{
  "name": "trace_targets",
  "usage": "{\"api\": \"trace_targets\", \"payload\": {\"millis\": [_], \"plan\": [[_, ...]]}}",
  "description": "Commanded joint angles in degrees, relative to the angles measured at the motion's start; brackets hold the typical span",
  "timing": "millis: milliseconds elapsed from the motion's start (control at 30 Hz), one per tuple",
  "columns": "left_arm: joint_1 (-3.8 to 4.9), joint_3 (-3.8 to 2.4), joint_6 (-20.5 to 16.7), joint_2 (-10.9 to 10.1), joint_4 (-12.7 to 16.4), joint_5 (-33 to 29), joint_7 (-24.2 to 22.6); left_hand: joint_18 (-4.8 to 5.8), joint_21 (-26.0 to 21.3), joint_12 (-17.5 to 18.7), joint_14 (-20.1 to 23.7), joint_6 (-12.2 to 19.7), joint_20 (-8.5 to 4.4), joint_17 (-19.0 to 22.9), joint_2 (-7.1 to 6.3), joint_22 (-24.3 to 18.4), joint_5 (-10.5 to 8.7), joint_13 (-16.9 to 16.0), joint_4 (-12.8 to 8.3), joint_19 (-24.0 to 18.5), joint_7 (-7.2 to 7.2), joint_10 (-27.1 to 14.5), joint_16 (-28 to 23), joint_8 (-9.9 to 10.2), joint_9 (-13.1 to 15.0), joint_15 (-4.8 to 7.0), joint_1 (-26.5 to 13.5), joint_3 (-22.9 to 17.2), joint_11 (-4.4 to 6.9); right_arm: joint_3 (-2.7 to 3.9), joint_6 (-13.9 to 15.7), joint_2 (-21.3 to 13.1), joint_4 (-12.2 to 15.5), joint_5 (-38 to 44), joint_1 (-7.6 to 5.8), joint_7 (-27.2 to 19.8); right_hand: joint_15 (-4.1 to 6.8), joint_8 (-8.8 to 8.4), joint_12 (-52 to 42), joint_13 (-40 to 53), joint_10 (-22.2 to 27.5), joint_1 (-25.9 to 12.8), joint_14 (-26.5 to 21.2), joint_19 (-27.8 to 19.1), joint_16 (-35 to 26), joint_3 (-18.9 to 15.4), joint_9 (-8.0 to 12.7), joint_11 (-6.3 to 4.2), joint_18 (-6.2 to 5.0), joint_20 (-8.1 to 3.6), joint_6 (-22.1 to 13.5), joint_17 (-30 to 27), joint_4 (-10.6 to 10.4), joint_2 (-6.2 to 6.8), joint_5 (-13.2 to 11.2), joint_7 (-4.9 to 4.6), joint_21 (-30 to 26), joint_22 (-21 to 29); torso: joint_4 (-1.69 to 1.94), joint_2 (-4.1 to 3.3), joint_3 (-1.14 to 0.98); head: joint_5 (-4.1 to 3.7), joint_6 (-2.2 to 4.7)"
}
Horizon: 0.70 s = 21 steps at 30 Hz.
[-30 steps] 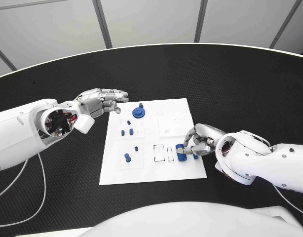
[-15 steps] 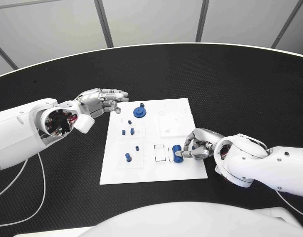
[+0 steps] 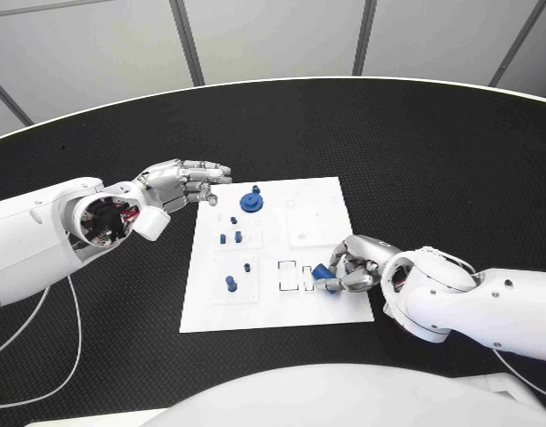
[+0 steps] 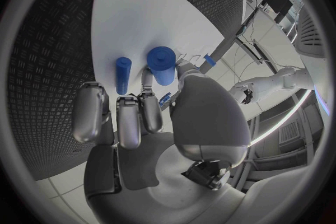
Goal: Assemble the parts on the task board
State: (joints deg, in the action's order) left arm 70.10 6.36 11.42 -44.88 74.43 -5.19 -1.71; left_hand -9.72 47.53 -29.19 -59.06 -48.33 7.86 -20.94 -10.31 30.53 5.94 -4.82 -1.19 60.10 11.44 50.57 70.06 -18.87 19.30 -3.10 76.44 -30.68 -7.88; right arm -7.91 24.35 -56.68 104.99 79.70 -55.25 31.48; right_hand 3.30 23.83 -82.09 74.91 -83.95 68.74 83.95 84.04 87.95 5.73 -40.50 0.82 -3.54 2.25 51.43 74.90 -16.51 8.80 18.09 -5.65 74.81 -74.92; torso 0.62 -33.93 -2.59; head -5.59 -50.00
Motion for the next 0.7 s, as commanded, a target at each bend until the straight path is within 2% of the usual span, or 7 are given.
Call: {"api": "trace_targets", "payload": {"millis": [33, 200, 267, 367, 500, 700], "plan": [[0.0, 0.0, 0.02, 0.03, -0.01, 0.0, 0.04, -0.86, -0.31, -0.33, 0.42, 0.51, 0.17, 0.06, 0.31, -0.07, 0.33, -0.08, 0.19, -0.15, -0.06, -0.32, 0.14, 0.02, 0.06, -0.09, -0.08, 0.24, 0.14, 0.0, 0.13, -0.03, 0.18, 0.07, 0.02, -0.01, -0.07, 0.33, 0.16, 7.31, -0.53, 1.03, 5.28, 3.45, 0.16, -0.26, 9.39, 0.1, 0.5, 0.15, 0.01, 11.15, 0.01, -0.01, 0.79, 0.14, 0.44, -7.1, -0.06, 0.04, 0.01, -0.1, 0.0], [0.0, 0.0, 0.03, 0.06, -0.01, 0.0, 0.08, -0.86, -0.33, -0.33, 0.44, 0.53, 0.17, 0.08, 0.29, -0.08, 0.33, -0.08, 0.21, -0.15, -0.05, -0.35, 0.14, 0.02, 0.07, -0.1, -0.08, 0.26, 0.14, 0.0, 1.12, -0.14, 0.66, 0.15, 0.04, -0.18, 0.09, 0.64, -0.12, 7.69, -0.79, 3.25, 5.32, 3.53, 0.25, 0.73, 9.25, -0.13, 0.58, 0.05, 0.62, 11.32, 0.43, -0.7, 2.09, 0.38, 0.91, -7.42, -0.01, 0.02, 0.03, -0.08, 0.0], [0.0, 0.0, 0.01, 0.05, -0.01, 0.0, 0.09, -0.86, -0.33, -0.33, 0.44, 0.53, 0.17, 0.08, 0.29, -0.08, 0.33, -0.08, 0.21, -0.15, -0.05, -0.35, 0.14, 0.02, 0.07, -0.1, -0.08, 0.26, 0.14, 0.01, 2.36, -0.43, 1.3, 0.16, 0.05, -0.45, 0.36, 0.73, -0.58, 8.23, -1.17, 6.19, 5.38, 3.62, 0.4, 3.11, 9.29, -0.43, 0.66, -0.18, 1.29, 11.61, 0.85, -1.3, 1.51, 0.7, 1.38, -7.74, 0.0, 0.01, 0.05, -0.07, 0.0], [0.0, 0.0, -0.02, 0.07, -0.05, 0.0, 0.11, -0.86, -0.33, -0.33, 0.44, 0.53, 0.17, 0.08, 0.29, -0.08, 0.33, -0.08, 0.21, -0.15, -0.05, -0.35, 0.14, 0.02, 0.07, -0.1, -0.08, 0.26, 0.14, 0.02, 3.9, -1.08, 2.61, 0.17, 0.05, -0.78, 0.61, 0.81, -1.06, 8.76, -1.55, 7.54, 5.43, 3.71, 0.54, 5.41, 9.31, -0.73, 0.74, -0.39, 2.05, 11.87, 0.73, -1.4, 2.22, 1.03, 1.79, -8.01, -0.04, 0.05, 0.08, -0.08, 0.0], [0.0, 0.0, -0.01, 0.18, -0.14, 0.0, 0.12, -0.86, -0.33, -0.33, 0.44, 0.53, 0.17, 0.08, 0.29, -0.08, 0.33, -0.08, 0.21, -0.15, -0.05, -0.35, 0.14, 0.02, 0.07, -0.1, -0.08, 0.26, 0.14, 0.05, 5.5, -1.91, 4.64, 0.18, 0.04, -1.02, 0.74, 0.88, -1.43, 9.16, -1.85, 7.65, 5.46, 3.78, 0.62, 6.83, 9.28, -0.89, 0.81, -0.53, 2.54, 12.03, 0.38, -1.12, 3.2, 1.2, 2.09, -8.21, -0.07, 0.11, 0.17, 0.04, 0.0], [0.0, 0.0, 0.1, 0.36, -0.24, 0.0, 0.17, -0.86, -0.33, -0.33, 0.44, 0.53, 0.17, 0.08, 0.29, -0.08, 0.33, -0.08, 0.21, -0.15, -0.05, -0.35, 0.14, 0.02, 0.07, -0.1, -0.08, 0.26, 0.14, 0.11, 7.42, -2.35, 7.14, 0.18, 0.03, -1.13, 0.92, 1.04, -1.82, 9.59, -2.21, 6.73, 5.5, 3.85, 0.73, 8.37, 9.15, -1.1, 0.86, -0.7, 3.27, 12.25, -0.01, -0.71, 4.19, 1.44, 2.37, -8.41, 0.01, 0.03, 0.04, 0.24, 0.0]]}}
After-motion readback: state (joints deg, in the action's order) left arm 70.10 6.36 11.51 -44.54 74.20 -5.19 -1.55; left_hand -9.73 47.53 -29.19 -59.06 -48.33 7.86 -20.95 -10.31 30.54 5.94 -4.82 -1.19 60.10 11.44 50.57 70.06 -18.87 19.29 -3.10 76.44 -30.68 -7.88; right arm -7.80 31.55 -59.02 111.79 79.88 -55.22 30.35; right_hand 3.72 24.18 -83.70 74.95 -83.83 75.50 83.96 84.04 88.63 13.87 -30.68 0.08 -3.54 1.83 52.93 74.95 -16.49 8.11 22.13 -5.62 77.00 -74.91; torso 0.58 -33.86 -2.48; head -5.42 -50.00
